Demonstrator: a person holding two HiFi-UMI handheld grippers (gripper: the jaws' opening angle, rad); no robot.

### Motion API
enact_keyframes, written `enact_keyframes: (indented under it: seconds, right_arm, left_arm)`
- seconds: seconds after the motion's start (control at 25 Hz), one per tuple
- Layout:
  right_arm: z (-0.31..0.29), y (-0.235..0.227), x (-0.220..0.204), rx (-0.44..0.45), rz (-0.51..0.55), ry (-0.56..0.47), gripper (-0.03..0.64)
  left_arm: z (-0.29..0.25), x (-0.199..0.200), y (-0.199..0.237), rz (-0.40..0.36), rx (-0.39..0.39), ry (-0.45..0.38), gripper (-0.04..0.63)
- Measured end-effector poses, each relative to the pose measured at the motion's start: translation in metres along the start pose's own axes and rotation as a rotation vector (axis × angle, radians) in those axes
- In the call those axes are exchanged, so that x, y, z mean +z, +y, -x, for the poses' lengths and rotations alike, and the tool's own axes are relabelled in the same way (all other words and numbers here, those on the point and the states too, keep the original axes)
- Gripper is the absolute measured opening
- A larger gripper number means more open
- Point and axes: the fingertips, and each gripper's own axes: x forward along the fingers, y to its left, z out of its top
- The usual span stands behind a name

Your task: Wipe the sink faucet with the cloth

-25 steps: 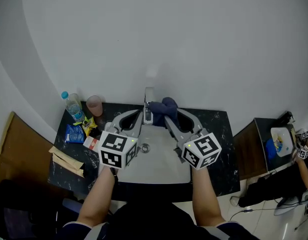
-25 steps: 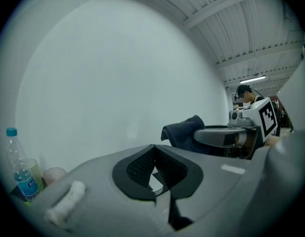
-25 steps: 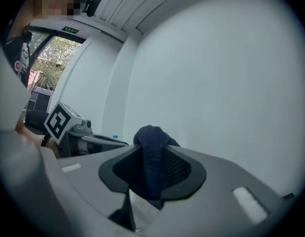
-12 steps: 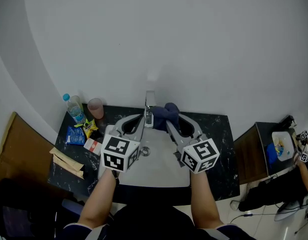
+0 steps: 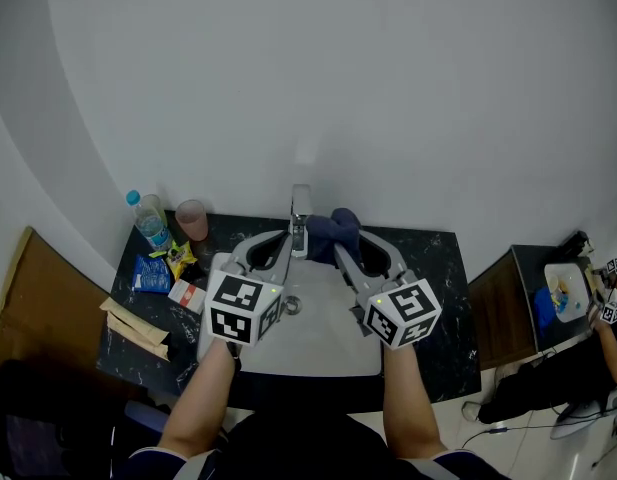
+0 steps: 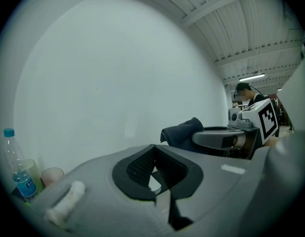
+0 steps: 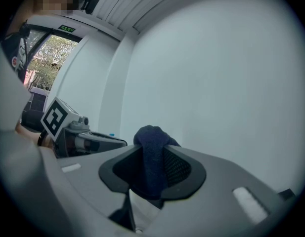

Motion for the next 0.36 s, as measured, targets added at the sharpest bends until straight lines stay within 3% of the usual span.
enact_keyframes:
  seconds: [0.36]
  right_arm:
    - [0.0015, 0.003, 0.0006, 0.015, 0.0, 0.0, 0.123]
  left_arm:
    - [-0.0004, -0.0014, -0.0025, -0.002, -0.003, 0.01, 0.002]
